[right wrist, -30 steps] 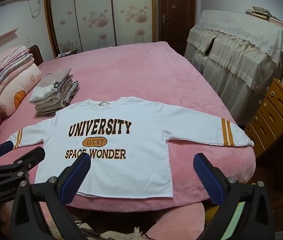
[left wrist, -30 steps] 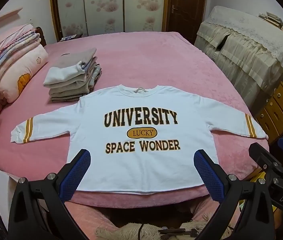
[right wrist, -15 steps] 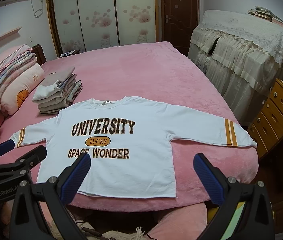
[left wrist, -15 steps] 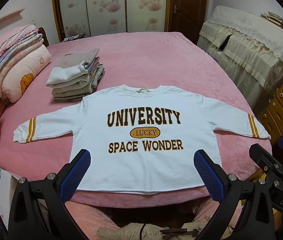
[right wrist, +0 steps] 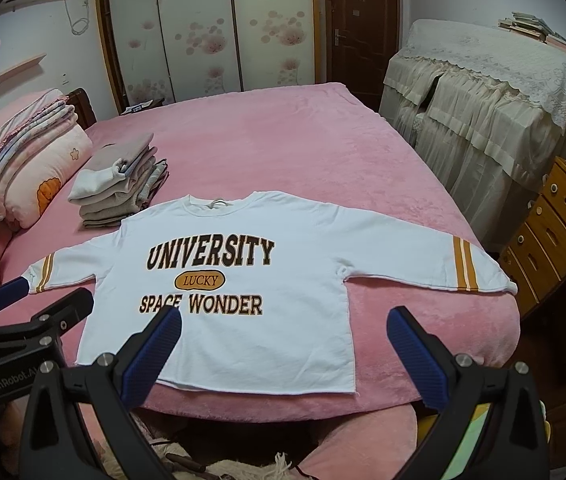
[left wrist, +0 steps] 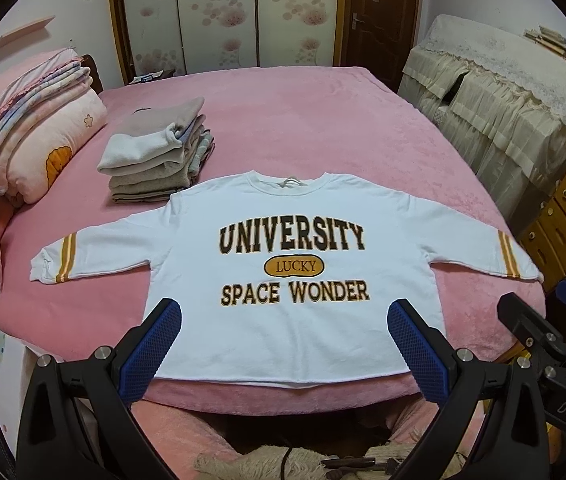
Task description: Fold small clothes
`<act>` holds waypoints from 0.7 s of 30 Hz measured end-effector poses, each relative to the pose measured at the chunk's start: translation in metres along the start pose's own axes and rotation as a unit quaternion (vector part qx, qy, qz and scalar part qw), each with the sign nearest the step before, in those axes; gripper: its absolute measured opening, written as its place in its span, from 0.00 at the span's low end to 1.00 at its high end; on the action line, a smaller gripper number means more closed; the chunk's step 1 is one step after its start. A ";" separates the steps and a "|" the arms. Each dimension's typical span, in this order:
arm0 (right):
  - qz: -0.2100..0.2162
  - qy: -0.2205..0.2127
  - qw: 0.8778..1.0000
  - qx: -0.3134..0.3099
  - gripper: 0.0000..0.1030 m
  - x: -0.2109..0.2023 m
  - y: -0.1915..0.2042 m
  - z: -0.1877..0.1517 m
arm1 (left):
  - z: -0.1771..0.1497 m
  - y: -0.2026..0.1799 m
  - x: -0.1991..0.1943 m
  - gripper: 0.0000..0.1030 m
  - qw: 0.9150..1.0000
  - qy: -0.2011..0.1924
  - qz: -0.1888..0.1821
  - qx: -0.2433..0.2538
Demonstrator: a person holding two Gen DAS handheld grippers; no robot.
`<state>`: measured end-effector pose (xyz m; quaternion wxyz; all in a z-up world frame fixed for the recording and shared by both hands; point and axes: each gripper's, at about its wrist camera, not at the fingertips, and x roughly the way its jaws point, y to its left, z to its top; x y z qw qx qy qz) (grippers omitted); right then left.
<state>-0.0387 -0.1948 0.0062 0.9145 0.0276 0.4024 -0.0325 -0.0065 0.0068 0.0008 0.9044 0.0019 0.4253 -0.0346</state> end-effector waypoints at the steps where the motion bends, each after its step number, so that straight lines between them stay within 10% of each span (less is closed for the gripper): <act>1: 0.000 0.000 1.000 0.000 1.00 0.000 0.000 0.000 | 0.000 0.001 -0.001 1.00 1.000 -0.001 -0.004 -0.002; 21: 0.003 0.004 1.000 0.000 1.00 0.000 0.002 -0.002 | -0.001 -0.002 -0.002 1.00 1.000 0.003 -0.001 -0.003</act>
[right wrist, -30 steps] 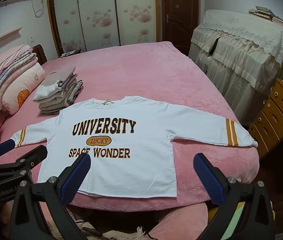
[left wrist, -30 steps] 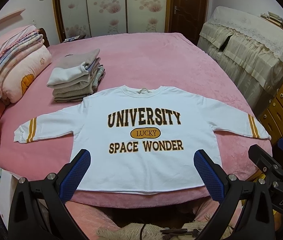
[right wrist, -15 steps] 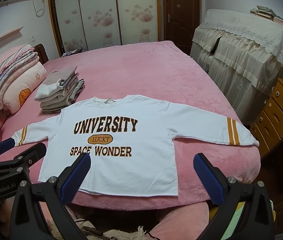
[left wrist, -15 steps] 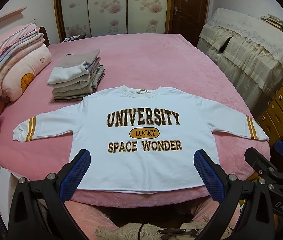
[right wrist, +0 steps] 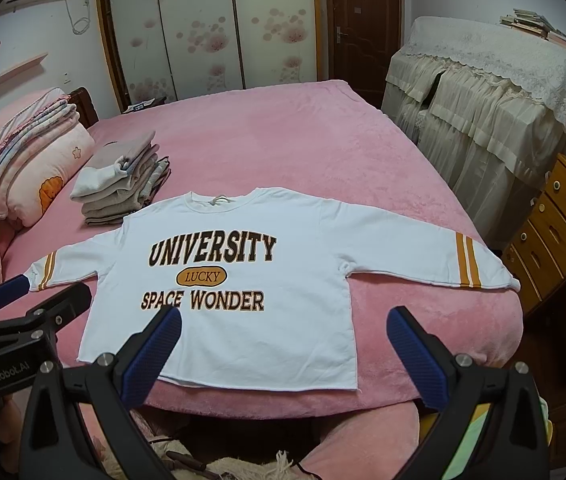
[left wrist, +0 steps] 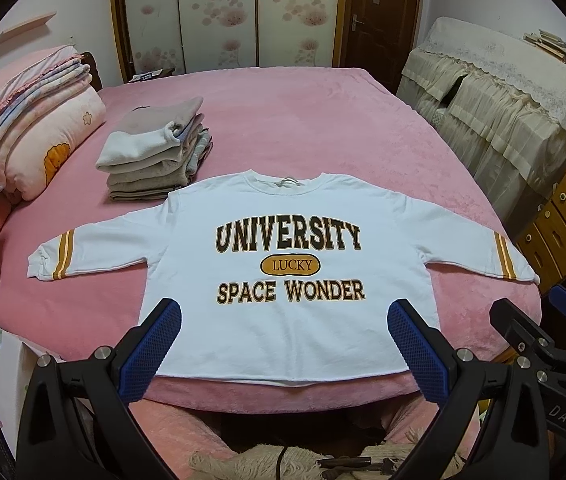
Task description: Fold small clothes
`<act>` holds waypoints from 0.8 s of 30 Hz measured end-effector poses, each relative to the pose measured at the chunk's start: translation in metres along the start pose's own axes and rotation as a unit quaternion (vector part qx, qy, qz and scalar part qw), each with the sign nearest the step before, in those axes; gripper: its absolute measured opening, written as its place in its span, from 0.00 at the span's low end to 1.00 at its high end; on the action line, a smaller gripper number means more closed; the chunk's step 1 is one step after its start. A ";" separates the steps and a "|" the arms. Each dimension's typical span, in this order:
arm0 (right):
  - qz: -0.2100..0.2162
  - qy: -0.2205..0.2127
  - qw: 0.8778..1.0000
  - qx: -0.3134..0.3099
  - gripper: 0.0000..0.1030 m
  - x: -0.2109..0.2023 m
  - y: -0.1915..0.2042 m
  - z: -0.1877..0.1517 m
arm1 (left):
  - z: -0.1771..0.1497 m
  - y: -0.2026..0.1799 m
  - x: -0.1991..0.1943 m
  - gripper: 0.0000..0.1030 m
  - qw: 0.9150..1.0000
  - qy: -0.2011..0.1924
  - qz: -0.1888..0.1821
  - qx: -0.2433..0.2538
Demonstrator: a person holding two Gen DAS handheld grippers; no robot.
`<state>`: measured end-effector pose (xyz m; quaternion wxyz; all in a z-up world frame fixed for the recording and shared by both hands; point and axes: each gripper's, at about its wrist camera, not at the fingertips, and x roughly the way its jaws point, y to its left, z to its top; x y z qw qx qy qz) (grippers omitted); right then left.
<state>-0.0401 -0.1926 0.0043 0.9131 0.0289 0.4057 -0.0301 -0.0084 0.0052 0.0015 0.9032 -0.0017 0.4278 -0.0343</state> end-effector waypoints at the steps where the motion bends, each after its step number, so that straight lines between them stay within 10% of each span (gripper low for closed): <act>1: 0.000 0.000 1.000 0.000 1.00 0.000 0.000 0.000 | 0.000 0.000 0.000 1.00 1.000 0.000 0.000 0.000; 24: 0.009 -0.007 1.000 0.002 1.00 -0.004 0.000 -0.006 | -0.003 -0.004 -0.004 0.99 1.000 -0.002 -0.005 -0.004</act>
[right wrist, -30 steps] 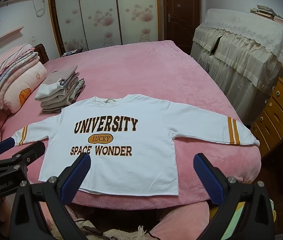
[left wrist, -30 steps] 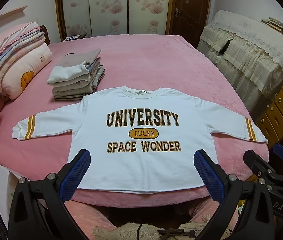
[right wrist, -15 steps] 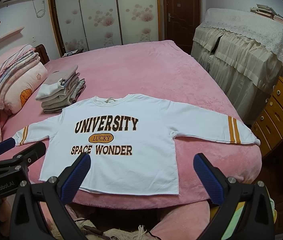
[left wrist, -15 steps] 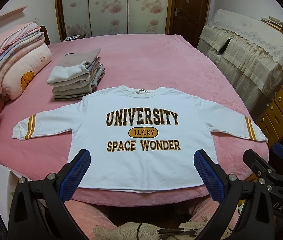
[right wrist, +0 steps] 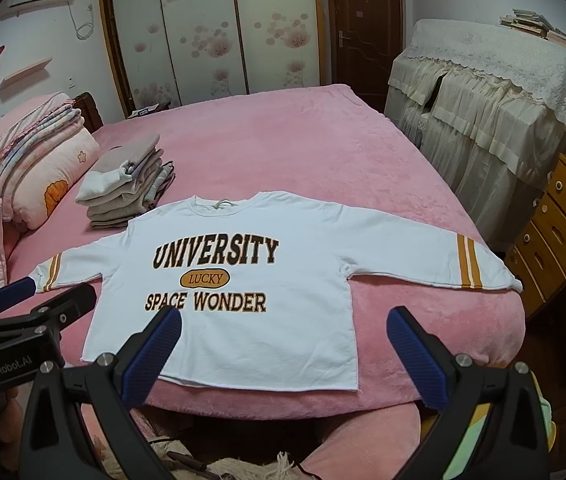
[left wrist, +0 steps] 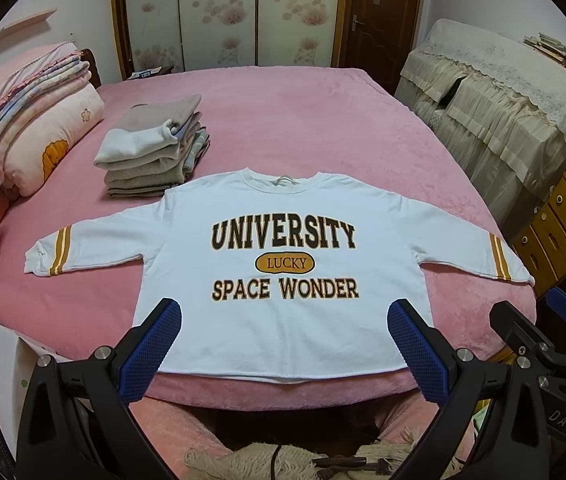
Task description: Fold small clothes
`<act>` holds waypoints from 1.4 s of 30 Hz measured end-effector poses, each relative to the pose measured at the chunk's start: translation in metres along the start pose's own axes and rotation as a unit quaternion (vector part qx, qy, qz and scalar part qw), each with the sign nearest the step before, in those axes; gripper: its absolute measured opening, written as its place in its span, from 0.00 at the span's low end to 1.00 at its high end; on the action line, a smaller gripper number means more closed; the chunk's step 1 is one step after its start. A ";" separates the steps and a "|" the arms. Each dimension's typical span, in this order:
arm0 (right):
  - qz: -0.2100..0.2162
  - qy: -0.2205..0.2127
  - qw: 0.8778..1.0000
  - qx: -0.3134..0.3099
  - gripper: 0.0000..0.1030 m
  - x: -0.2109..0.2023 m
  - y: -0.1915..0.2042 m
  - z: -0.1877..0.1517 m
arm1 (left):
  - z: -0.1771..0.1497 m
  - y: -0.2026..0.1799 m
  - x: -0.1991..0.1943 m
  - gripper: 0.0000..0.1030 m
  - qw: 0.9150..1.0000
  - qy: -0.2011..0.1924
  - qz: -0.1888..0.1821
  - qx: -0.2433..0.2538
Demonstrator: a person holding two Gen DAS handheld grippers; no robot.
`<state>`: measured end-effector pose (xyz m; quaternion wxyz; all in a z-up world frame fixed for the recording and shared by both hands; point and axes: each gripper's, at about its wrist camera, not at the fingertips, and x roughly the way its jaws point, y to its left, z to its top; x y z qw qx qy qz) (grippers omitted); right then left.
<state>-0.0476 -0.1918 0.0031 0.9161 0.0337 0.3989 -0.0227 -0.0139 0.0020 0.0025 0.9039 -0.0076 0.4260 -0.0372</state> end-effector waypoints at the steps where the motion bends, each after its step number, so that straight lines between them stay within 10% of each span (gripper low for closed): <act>1: 0.000 -0.001 1.000 0.001 1.00 0.000 -0.002 0.000 | 0.001 -0.002 -0.001 0.99 1.000 -0.003 0.002 0.004; 42: -0.052 -0.185 0.981 0.034 1.00 -0.073 -0.162 0.079 | 0.105 -0.142 -0.017 1.00 0.992 -0.086 -0.074 0.060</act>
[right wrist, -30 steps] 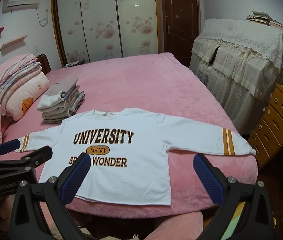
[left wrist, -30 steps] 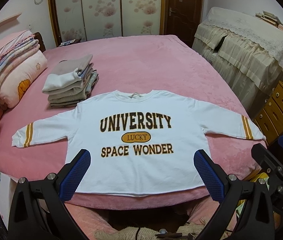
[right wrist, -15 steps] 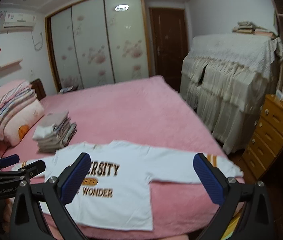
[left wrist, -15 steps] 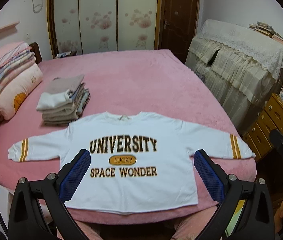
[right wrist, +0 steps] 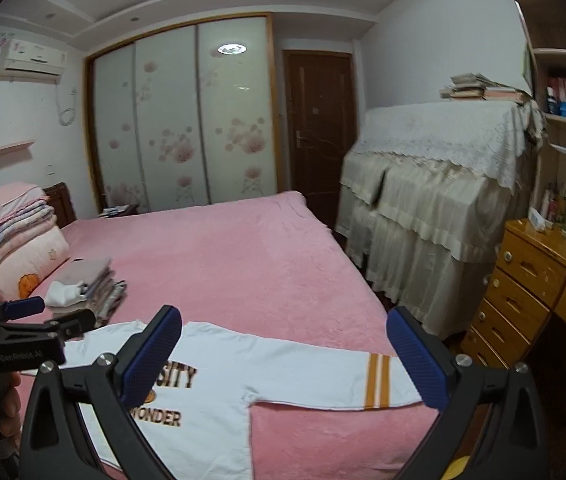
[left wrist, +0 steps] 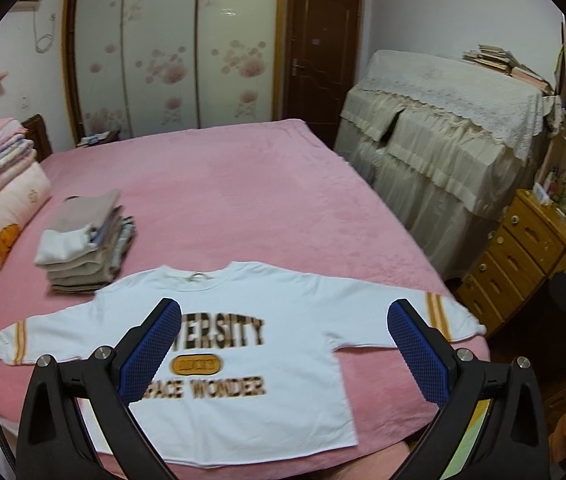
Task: Fold small clothes
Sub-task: 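Move the right tool to the striped sleeve cuff and grasp it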
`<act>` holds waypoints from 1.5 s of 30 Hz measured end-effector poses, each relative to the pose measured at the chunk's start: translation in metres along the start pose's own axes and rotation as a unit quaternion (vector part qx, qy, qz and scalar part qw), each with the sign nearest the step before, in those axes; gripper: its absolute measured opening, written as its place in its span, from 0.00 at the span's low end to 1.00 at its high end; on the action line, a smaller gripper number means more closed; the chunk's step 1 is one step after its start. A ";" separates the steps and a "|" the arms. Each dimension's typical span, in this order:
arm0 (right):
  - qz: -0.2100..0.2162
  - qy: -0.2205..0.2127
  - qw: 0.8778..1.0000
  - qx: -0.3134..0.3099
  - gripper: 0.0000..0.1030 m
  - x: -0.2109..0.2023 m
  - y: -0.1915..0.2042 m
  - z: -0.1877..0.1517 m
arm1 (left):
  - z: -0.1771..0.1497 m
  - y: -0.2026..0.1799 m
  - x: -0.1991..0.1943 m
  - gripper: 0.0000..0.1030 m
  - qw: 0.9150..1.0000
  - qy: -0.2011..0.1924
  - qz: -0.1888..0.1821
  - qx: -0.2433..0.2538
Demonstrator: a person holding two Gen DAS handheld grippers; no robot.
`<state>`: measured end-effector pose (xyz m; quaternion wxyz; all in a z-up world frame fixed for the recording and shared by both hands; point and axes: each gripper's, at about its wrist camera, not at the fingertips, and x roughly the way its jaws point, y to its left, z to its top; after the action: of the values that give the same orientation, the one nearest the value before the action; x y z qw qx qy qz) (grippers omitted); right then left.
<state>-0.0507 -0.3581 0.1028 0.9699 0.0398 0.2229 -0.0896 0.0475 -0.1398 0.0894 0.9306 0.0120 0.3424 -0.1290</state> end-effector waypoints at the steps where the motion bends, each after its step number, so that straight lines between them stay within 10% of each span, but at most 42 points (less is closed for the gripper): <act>1: -0.007 0.004 1.000 0.004 1.00 0.003 -0.006 -0.001 | 0.002 -0.005 0.005 1.00 1.000 0.004 -0.006 0.001; 19: -0.162 0.094 0.975 0.118 0.98 0.097 -0.165 -0.061 | -0.036 -0.114 0.187 0.99 0.994 0.064 -0.023 0.086; 34: -0.097 0.257 0.894 0.354 0.72 0.212 -0.287 -0.190 | -0.088 -0.159 0.319 1.00 0.989 0.127 -0.037 0.073; 45: -0.087 0.287 0.883 0.361 0.52 0.253 -0.280 -0.211 | -0.109 -0.227 0.367 0.99 0.984 0.139 -0.016 0.112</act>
<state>0.0295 -0.6476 -0.2077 0.7702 0.3915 0.4467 -0.2324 0.1910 -0.4325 -0.2137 0.8644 0.1288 0.4520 -0.1788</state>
